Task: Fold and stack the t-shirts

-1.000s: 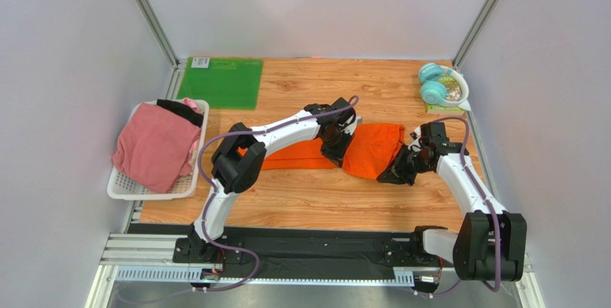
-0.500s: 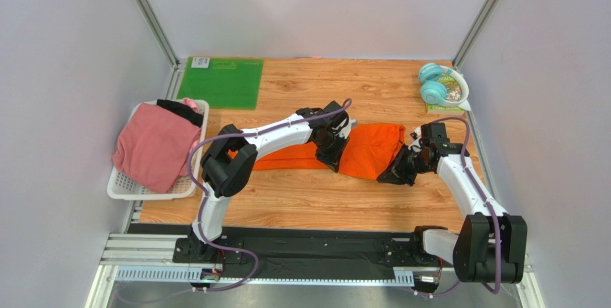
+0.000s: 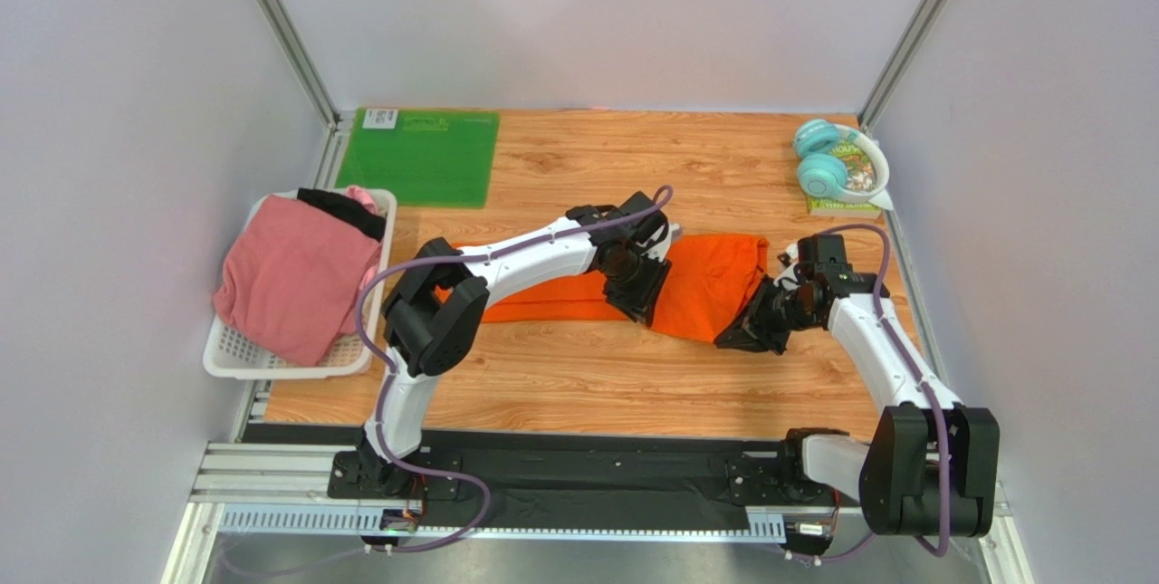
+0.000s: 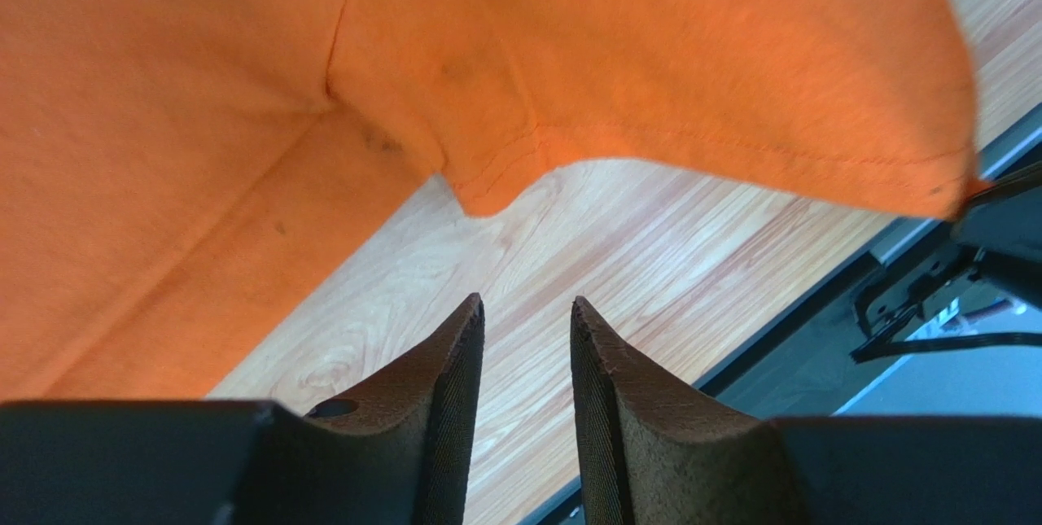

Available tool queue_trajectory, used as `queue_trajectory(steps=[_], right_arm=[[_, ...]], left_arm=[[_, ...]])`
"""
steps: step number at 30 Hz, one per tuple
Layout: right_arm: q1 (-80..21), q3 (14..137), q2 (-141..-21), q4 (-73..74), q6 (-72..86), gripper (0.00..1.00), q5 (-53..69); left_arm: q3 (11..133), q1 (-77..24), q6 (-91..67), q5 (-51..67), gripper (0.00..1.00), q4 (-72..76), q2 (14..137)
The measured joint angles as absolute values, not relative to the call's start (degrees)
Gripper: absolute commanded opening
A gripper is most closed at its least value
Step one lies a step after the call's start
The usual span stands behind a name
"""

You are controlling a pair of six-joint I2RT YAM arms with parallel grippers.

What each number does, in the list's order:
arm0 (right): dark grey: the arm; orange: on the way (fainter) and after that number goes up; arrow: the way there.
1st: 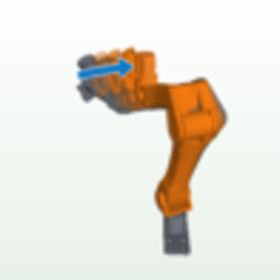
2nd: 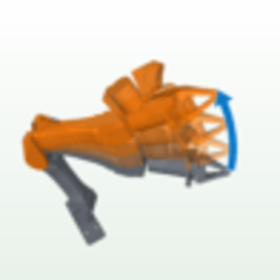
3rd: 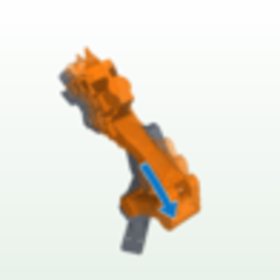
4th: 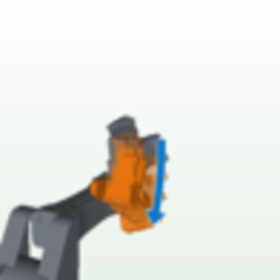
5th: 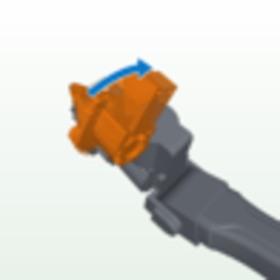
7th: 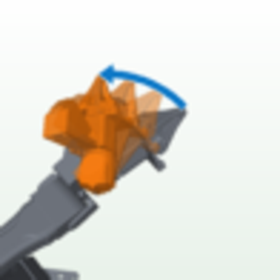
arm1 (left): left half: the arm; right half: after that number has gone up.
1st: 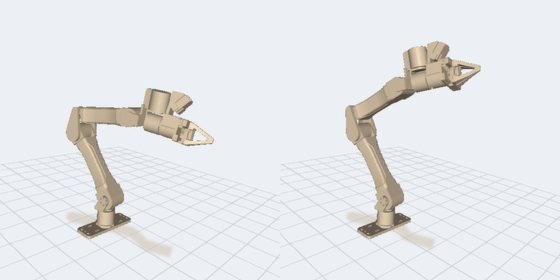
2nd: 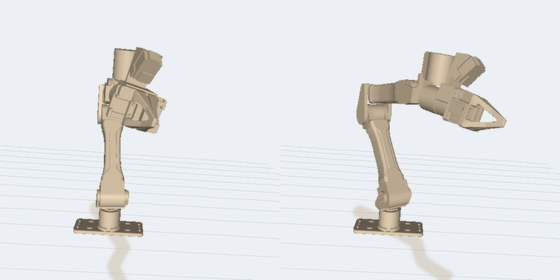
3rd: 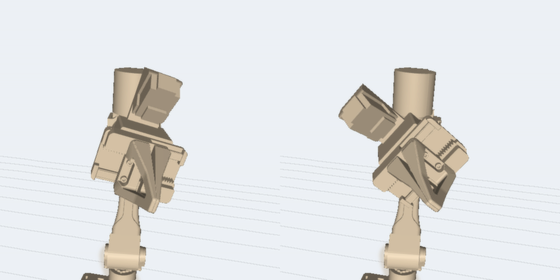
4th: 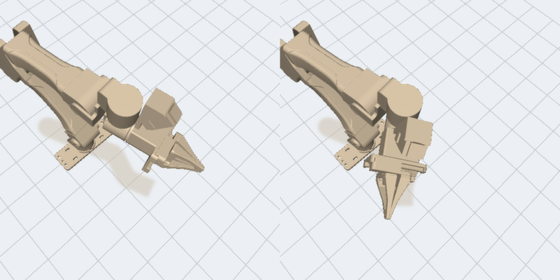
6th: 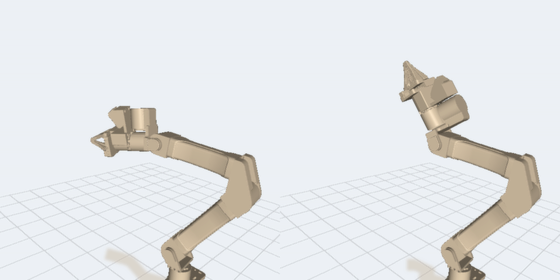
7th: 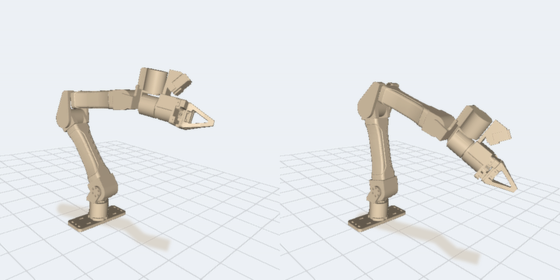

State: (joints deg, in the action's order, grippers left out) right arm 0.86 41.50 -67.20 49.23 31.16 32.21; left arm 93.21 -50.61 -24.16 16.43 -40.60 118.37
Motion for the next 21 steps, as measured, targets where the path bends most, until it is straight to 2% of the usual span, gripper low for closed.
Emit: queue_trajectory(steps=[8,21], right_arm=[[0.9,41.3,-67.2,49.0,31.2,0.03,32.6],[0.9,41.2,-67.3,49.0,31.0,0.03,32.7]], left_arm=[[98.7,-50.9,-24.1,15.7,0.38,-41.1,123.6],[98.1,-51.0,-24.1,15.3,0.36,-42.1,125.9]])
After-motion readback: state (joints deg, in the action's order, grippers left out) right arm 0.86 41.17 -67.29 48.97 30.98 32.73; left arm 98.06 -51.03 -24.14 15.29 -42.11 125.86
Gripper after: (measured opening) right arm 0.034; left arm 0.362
